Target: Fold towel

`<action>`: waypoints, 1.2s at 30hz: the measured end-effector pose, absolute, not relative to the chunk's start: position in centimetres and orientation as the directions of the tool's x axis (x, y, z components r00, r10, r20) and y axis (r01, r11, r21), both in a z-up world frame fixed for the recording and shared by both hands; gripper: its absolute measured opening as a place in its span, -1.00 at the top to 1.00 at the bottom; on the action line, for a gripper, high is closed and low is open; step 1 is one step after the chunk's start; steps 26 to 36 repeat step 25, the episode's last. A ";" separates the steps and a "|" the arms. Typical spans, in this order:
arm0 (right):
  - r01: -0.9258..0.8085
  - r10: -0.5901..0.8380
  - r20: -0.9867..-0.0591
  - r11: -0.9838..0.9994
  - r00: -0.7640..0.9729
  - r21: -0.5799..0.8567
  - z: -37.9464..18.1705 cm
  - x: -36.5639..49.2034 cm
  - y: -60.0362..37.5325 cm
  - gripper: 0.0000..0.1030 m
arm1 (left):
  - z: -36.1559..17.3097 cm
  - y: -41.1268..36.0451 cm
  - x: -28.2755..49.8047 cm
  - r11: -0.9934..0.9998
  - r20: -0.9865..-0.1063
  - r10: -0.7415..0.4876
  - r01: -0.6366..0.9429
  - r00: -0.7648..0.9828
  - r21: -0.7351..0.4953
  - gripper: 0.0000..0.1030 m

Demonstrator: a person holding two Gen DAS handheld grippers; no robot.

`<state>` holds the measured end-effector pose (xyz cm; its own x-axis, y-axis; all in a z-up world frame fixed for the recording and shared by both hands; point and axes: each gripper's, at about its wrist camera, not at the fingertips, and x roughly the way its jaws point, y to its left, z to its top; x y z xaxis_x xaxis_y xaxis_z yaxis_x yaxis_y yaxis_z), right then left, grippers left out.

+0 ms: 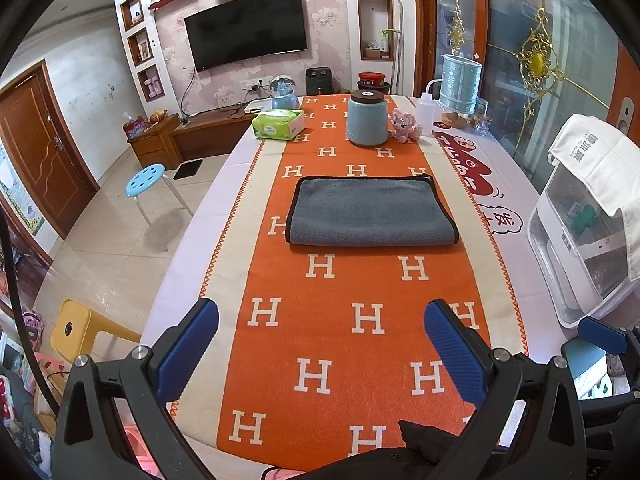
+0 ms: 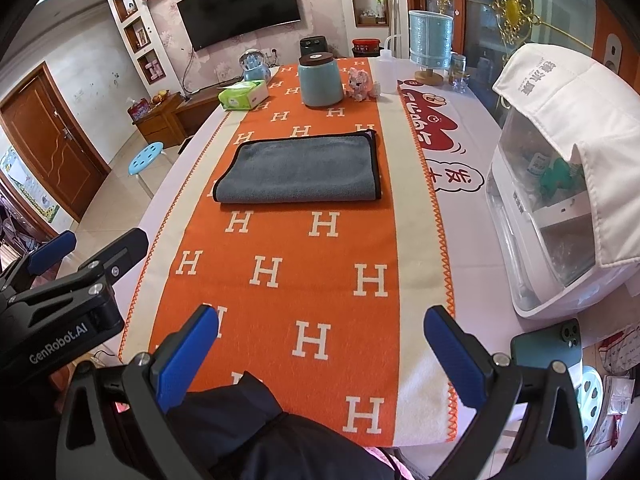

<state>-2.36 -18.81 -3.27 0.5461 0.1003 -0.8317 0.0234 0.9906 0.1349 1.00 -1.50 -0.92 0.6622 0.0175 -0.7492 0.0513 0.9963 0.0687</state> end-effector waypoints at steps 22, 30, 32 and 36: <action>0.025 0.101 -0.834 0.990 0.543 0.136 -3.4 -2.4 -18.9 -1.00 | -1.1 -1.7 0.9 0.996 -0.753 0.020 0.049 0.658 0.069 -0.99; 0.024 0.102 -0.833 0.990 0.543 0.136 -3.3 -2.3 -18.9 -1.00 | -1.1 -1.7 0.9 0.996 -0.753 0.019 0.049 0.658 0.068 -0.99; 0.024 0.102 -0.833 0.990 0.543 0.136 -3.3 -2.3 -18.9 -1.00 | -1.1 -1.7 0.9 0.996 -0.753 0.019 0.049 0.658 0.068 -0.99; 0.024 0.102 -0.833 0.990 0.543 0.136 -3.3 -2.3 -18.9 -1.00 | -1.1 -1.7 0.9 0.996 -0.753 0.019 0.049 0.658 0.068 -0.99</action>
